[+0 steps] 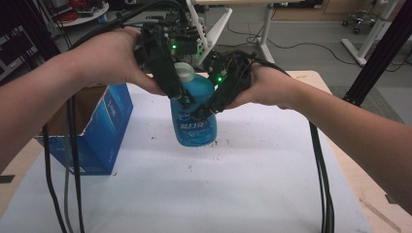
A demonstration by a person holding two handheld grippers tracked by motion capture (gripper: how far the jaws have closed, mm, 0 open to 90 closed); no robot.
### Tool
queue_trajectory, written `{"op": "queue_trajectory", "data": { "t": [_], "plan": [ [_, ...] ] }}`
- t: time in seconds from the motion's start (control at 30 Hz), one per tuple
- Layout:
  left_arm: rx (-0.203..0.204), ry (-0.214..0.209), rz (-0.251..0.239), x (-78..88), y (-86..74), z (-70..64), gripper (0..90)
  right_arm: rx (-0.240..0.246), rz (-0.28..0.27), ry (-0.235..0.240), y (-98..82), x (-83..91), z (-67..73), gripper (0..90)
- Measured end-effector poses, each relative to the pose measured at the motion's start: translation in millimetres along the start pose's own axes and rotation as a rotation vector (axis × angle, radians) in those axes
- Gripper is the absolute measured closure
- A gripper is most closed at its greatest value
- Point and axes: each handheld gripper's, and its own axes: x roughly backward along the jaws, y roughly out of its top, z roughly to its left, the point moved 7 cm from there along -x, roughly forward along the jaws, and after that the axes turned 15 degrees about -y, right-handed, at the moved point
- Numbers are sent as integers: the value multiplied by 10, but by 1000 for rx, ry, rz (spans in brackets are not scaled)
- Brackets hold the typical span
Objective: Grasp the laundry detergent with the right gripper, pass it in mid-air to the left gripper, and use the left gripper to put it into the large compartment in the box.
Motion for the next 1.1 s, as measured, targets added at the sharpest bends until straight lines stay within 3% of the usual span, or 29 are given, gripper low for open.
{"op": "queue_trajectory", "data": {
  "t": [0.23,0.3,0.4,0.53,0.57,0.77,0.9,1.1],
  "plan": [
    [5,-6,-13,5,10,-4,382,-5,-4,12,1,-7,0,437],
    [-5,-17,8,-11,-4,3,383,-15,-16,24,13,1,4,310],
    [-10,-24,20,-34,-13,-6,383,-53,-22,44,18,24,0,219],
    [0,-18,4,-19,-17,-3,383,-55,-11,51,-21,35,-7,214],
    [13,-23,1,-6,-35,2,383,-65,-8,42,-41,45,-27,134],
    [34,-18,1,38,-91,15,383,-103,-4,29,-111,103,-88,134],
    [53,-16,-17,99,-130,18,383,-131,26,16,-221,142,-151,134],
    [113,13,-40,263,-242,43,383,-169,101,-64,-484,209,-325,134]
  ]
}}
